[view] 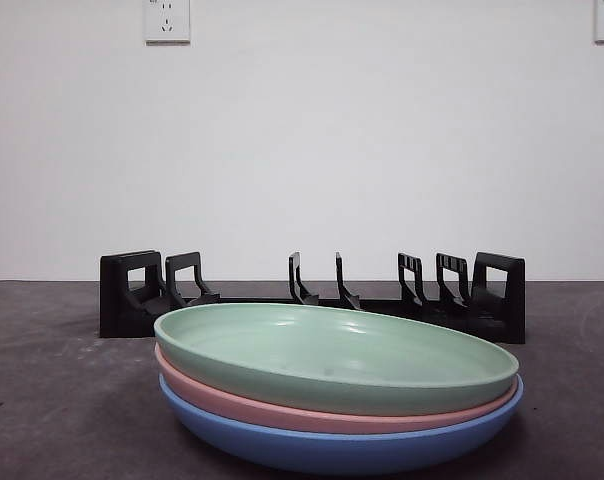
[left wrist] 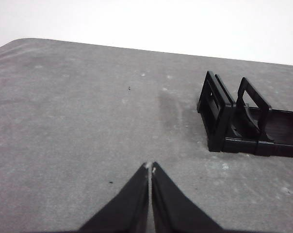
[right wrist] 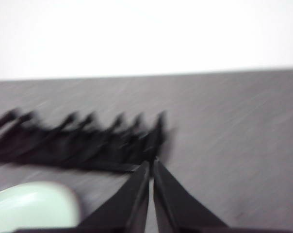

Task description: Place the plate

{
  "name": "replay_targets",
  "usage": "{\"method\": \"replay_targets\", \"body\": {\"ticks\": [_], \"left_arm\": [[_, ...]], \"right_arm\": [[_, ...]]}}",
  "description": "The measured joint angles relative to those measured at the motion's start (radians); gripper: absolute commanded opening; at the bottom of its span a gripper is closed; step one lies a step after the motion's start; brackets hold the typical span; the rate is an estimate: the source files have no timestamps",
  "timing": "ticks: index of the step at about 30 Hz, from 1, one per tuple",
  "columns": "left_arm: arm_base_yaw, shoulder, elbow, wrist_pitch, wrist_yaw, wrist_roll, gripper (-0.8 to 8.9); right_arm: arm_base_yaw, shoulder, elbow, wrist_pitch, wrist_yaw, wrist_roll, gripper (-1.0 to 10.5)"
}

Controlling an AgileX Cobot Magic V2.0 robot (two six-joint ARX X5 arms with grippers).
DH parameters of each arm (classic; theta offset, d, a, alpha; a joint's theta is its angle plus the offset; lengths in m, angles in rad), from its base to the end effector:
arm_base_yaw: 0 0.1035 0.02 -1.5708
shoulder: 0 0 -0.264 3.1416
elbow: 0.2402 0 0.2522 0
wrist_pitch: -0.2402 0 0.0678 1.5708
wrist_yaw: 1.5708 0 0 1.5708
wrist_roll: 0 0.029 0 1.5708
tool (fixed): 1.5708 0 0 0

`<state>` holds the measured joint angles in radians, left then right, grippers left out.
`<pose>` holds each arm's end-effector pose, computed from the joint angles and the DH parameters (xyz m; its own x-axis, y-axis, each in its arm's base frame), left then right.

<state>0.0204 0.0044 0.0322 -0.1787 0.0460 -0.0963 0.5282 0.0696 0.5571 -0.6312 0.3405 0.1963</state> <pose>0.0949 0.0006 0.1569 0.9883 -0.0258 -0.1502 0.0105 0.9947 -0.1019 0.0387 0.0113 0.2760 0.9740 0.1817 -0.1350 -0.1618 0.9759 0.1461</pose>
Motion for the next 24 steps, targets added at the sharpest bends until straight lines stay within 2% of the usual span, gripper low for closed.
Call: {"method": "replay_targets", "body": {"ticks": [3, 6, 9, 14, 17, 21, 24], "left_arm": [[0.000, 0.000, 0.000, 0.000, 0.000, 0.000, 0.07], [0.000, 0.000, 0.000, 0.000, 0.000, 0.000, 0.07], [0.000, 0.000, 0.000, 0.000, 0.000, 0.000, 0.08], [0.000, 0.000, 0.000, 0.000, 0.000, 0.000, 0.08], [0.000, 0.000, 0.000, 0.000, 0.000, 0.000, 0.07], [0.000, 0.000, 0.000, 0.000, -0.002, 0.000, 0.07], [0.000, 0.000, 0.000, 0.000, -0.002, 0.000, 0.07]], "right_arm": [[-0.169, -0.057, -0.143, 0.141, -0.102, -0.088, 0.2], [-0.322, -0.063, -0.260, 0.228, -0.197, -0.141, 0.2], [-0.398, -0.063, -0.346, 0.286, -0.235, -0.184, 0.2], [-0.433, -0.063, -0.457, 0.355, -0.245, -0.217, 0.2], [-0.448, -0.063, -0.520, 0.421, -0.282, -0.220, 0.2], [-0.469, -0.063, -0.537, 0.455, -0.341, -0.220, 0.2], [-0.483, -0.063, -0.537, 0.455, -0.348, -0.220, 0.2]]}}
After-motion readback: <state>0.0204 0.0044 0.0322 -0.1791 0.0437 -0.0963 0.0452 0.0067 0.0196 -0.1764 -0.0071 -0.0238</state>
